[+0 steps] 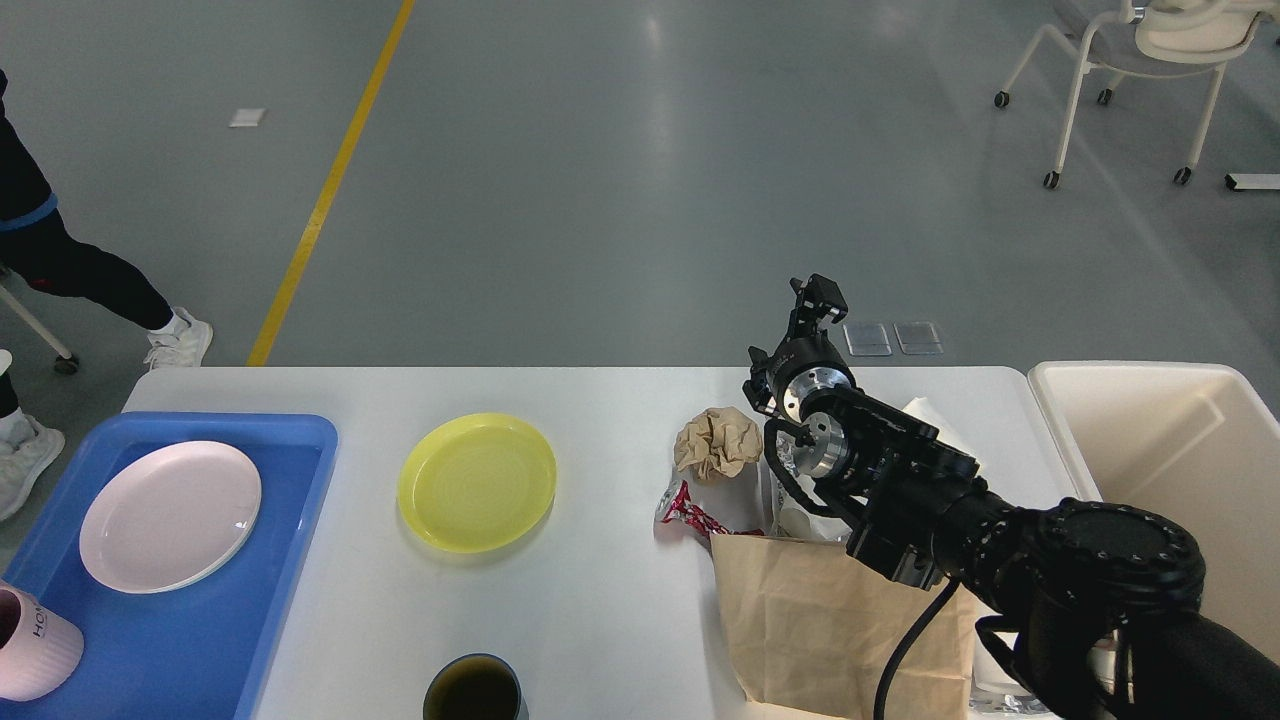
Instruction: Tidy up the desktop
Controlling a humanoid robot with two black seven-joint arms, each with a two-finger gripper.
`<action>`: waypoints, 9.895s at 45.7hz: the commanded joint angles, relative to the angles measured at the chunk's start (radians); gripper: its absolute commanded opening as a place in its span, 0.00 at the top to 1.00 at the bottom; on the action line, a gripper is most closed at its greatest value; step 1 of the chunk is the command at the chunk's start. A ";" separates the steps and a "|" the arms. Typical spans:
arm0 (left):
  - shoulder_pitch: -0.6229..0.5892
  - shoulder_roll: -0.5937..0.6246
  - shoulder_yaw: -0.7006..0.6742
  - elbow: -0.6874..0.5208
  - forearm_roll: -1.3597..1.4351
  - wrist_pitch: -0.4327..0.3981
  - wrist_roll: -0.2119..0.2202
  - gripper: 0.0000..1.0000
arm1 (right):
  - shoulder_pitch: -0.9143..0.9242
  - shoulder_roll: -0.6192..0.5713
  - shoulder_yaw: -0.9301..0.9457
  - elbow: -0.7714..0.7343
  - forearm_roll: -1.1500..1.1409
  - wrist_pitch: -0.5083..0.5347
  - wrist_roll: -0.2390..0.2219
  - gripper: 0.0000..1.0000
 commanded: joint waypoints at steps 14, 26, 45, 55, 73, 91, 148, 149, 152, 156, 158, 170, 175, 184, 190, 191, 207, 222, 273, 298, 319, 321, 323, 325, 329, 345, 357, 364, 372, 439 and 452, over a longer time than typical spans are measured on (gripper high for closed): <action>-0.390 -0.220 0.235 0.003 0.000 -0.175 -0.014 0.04 | 0.000 0.000 0.000 0.000 0.000 0.000 0.000 0.00; -0.545 -0.635 0.364 -0.003 -0.029 -0.175 -0.028 0.04 | 0.000 0.000 0.000 0.000 0.000 0.000 0.000 0.00; -0.737 -0.956 0.309 -0.058 -0.080 -0.385 -0.043 0.04 | 0.000 0.000 0.000 0.000 0.000 0.000 0.000 0.00; -0.789 -0.964 0.263 -0.083 -0.106 -0.531 -0.051 0.04 | 0.000 0.000 0.000 0.000 0.000 0.000 0.000 0.00; -0.623 -1.063 0.215 -0.084 -0.106 -0.508 -0.043 0.08 | 0.000 0.000 0.000 0.000 0.000 0.000 0.000 0.00; -0.427 -1.085 0.128 -0.112 -0.101 -0.481 -0.034 0.13 | 0.001 0.000 0.000 0.000 0.000 0.000 0.000 0.00; -0.204 -1.162 0.141 -0.236 -0.087 -0.155 -0.031 0.26 | 0.001 0.000 0.000 0.000 0.000 0.000 0.000 0.00; -0.201 -1.163 0.141 -0.236 -0.087 -0.148 -0.031 0.26 | 0.000 0.000 0.000 0.000 0.000 0.000 0.000 0.00; -0.198 -1.163 0.141 -0.236 -0.087 -0.126 -0.031 0.32 | 0.001 0.000 0.000 0.000 0.000 0.000 0.000 0.00; -0.189 -1.163 0.141 -0.236 -0.086 -0.111 -0.031 0.37 | 0.001 0.000 0.000 0.000 0.000 0.000 0.000 0.00; -0.183 -1.163 0.141 -0.236 -0.086 -0.109 -0.031 0.40 | 0.001 0.000 0.000 0.000 0.000 0.000 0.000 0.00; -0.148 -1.169 0.144 -0.244 -0.086 -0.115 -0.016 0.68 | 0.001 0.000 0.000 0.000 0.000 0.000 0.000 0.00; -0.148 -1.172 0.144 -0.244 -0.086 -0.111 0.006 0.82 | 0.000 0.000 0.000 0.000 0.000 0.000 0.000 0.00; -0.148 -1.172 0.144 -0.242 -0.086 -0.109 0.049 1.00 | 0.001 0.000 0.000 0.000 0.000 0.000 0.000 0.00; -0.149 -1.172 0.144 -0.244 -0.086 -0.105 0.058 1.00 | 0.001 0.000 0.000 0.000 0.000 0.000 0.000 0.00; -0.149 -1.172 0.144 -0.244 -0.086 -0.103 0.058 1.00 | 0.000 0.000 0.000 0.000 0.000 0.000 0.000 0.00; -0.197 -1.156 0.157 -0.264 -0.081 -0.103 0.063 1.00 | 0.000 0.000 0.000 0.000 0.000 0.000 0.000 0.00; -0.334 -1.058 0.149 -0.331 -0.081 -0.118 0.063 1.00 | 0.000 0.000 0.000 -0.001 0.000 0.000 0.000 0.00; -0.878 -0.401 0.221 -0.348 0.080 -0.608 0.190 1.00 | 0.000 0.000 0.000 -0.001 0.000 0.000 0.000 0.00; -0.478 -0.321 0.213 -0.258 0.135 -0.336 0.192 1.00 | 0.000 0.000 0.000 -0.001 0.000 0.000 0.000 0.00; -0.204 -0.341 0.203 -0.258 0.133 -0.074 0.179 1.00 | 0.000 0.000 0.000 0.000 0.000 0.000 0.000 0.00; -0.189 -0.349 0.203 -0.258 0.133 -0.072 0.179 1.00 | 0.000 0.000 0.000 -0.001 0.000 0.000 0.000 0.00; -0.174 -0.364 0.201 -0.258 0.133 -0.068 0.178 1.00 | 0.000 0.000 0.000 -0.001 0.000 0.000 0.000 0.00; -0.158 -0.378 0.201 -0.258 0.133 -0.054 0.178 1.00 | 0.001 0.000 0.000 -0.001 0.000 0.000 0.000 0.00; -0.137 -0.382 0.201 -0.258 0.132 -0.010 0.176 1.00 | 0.001 0.000 0.000 -0.001 0.000 0.000 0.000 0.00; -0.052 -0.412 0.167 -0.235 0.132 0.105 0.176 1.00 | 0.001 0.000 0.000 0.000 0.000 0.000 0.000 0.00; -0.005 -0.415 0.120 -0.201 0.129 0.106 0.176 0.94 | 0.001 0.000 0.000 0.000 0.000 0.000 0.000 0.00; -0.002 -0.430 0.111 -0.169 0.121 0.106 0.176 0.73 | 0.000 0.000 0.000 0.000 0.000 0.000 0.000 0.00; 0.003 -0.430 0.111 -0.141 0.120 0.106 0.176 0.61 | 0.001 0.000 0.000 0.000 0.000 0.000 0.000 0.00; -0.764 -0.333 0.121 -0.140 -0.071 -0.500 0.188 0.03 | 0.000 0.000 0.000 0.000 0.000 0.000 0.000 0.00; -0.636 -0.468 0.114 -0.138 -0.165 -0.347 0.159 0.05 | 0.001 0.000 0.000 0.000 0.000 0.000 0.000 0.00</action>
